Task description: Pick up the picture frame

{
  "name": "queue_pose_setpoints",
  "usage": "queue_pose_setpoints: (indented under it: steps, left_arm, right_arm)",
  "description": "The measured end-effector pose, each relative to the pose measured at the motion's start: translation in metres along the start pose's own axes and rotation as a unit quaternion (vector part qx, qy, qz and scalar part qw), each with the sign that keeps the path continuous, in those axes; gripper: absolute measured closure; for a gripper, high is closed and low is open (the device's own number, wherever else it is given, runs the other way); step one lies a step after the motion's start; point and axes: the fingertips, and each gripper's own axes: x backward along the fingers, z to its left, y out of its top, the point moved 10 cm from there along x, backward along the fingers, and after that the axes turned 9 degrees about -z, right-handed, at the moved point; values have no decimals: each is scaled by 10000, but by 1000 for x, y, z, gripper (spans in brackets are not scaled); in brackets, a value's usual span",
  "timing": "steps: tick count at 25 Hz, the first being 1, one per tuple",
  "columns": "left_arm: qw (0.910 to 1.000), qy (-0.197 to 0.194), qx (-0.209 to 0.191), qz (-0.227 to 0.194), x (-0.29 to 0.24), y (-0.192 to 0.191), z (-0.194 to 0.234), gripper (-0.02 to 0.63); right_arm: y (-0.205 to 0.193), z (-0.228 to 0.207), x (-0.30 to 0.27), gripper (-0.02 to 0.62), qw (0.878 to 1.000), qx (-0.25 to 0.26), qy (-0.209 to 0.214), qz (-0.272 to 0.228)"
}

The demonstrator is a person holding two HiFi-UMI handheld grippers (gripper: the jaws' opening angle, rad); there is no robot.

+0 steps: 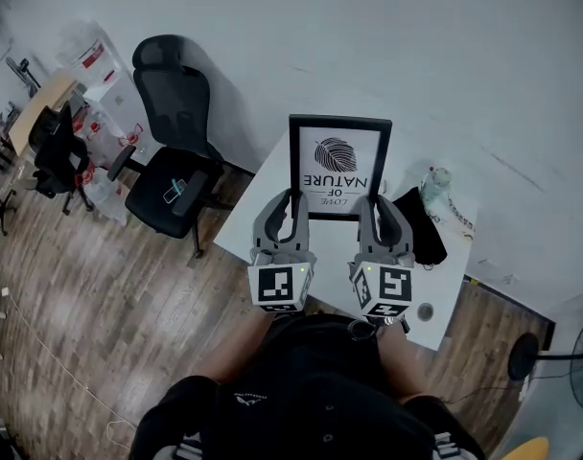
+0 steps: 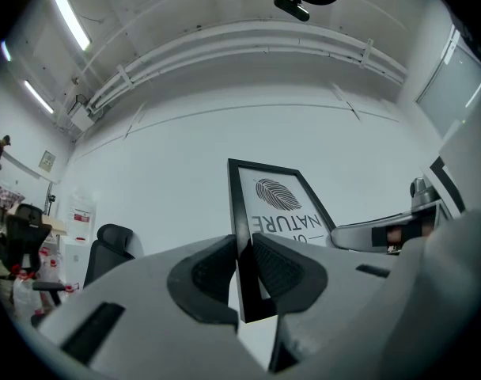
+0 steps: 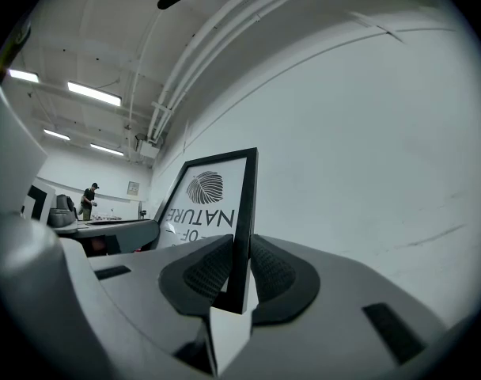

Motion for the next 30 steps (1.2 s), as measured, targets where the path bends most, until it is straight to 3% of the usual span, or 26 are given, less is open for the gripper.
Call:
queue_pose_setpoints:
  steps: [11, 30]
  left_arm:
    - [9998, 145, -27, 147, 14, -10, 8, 534]
    - [9999, -104, -40, -31, -17, -10, -13, 534]
  right_arm:
    - [-16, 12, 4, 528, 9997, -119, 122, 153]
    - [-5, -18, -3, 528, 9999, 45, -158, -18]
